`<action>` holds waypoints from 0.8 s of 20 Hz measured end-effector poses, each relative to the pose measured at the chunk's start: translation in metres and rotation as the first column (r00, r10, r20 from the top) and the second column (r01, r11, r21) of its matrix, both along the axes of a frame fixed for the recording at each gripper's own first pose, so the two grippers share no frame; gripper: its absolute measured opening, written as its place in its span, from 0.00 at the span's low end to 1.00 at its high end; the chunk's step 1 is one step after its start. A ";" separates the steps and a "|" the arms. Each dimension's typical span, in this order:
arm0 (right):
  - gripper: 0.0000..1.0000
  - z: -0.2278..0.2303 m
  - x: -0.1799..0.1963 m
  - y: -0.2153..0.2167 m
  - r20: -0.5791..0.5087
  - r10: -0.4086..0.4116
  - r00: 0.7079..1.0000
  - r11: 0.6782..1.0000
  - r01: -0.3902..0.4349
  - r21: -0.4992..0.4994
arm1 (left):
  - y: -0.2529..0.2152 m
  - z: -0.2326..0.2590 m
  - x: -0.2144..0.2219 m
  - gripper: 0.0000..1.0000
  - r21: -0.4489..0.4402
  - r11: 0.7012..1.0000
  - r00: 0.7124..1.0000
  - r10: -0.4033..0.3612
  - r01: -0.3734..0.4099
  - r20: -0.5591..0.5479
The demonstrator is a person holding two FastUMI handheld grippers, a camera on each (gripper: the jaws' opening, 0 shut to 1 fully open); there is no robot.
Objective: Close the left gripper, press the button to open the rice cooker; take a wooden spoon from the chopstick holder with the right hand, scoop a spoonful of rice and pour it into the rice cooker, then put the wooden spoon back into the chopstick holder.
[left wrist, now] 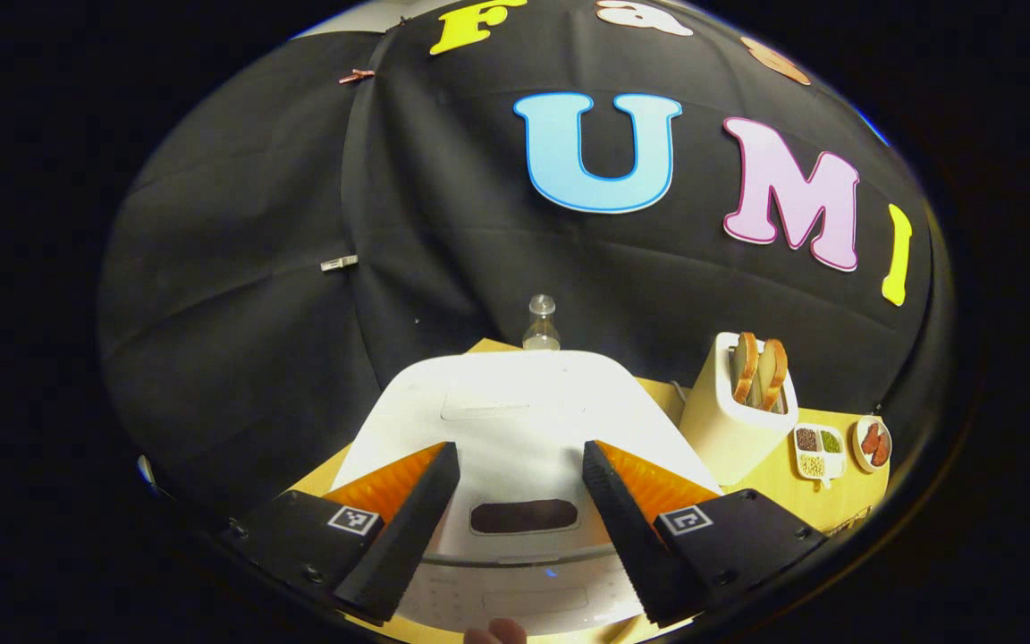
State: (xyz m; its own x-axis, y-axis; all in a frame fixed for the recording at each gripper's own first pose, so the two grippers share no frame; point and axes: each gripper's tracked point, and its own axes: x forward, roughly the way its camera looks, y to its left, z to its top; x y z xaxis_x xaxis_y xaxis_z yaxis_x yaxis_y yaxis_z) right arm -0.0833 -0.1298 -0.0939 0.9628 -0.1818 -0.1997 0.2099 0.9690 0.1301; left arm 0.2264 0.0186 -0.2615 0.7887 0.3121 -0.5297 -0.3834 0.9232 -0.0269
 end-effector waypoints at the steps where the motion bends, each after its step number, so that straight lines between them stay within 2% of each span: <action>1: 0.98 0.000 0.000 0.000 0.004 0.001 1.000 1.000 -0.001 -0.011 | -0.001 -0.003 -0.002 0.98 0.000 1.000 1.000 -0.001 0.001 -0.001; 8: 0.98 -0.001 0.000 0.007 0.003 0.025 1.000 0.999 -0.025 -0.027 | -0.006 -0.009 -0.009 0.98 0.024 1.000 1.000 -0.002 0.001 0.027; 12: 0.98 -0.003 0.001 0.007 -0.002 0.030 1.000 1.000 -0.030 0.008 | -0.008 -0.015 -0.014 0.99 0.019 0.999 0.999 -0.034 0.034 0.006; 16: 0.98 -0.006 0.000 0.003 -0.004 0.024 1.000 0.999 -0.024 0.030 | -0.007 -0.017 -0.014 0.99 0.019 0.998 0.998 -0.059 0.058 0.031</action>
State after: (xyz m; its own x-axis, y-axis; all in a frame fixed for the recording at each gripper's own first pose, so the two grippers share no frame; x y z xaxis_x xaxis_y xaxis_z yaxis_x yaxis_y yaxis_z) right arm -0.0834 -0.1270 -0.0994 0.9658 -0.1527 -0.2093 0.1875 0.9695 0.1578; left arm 0.2123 0.0120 -0.2782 0.8223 0.2745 -0.4985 -0.3280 0.9444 -0.0210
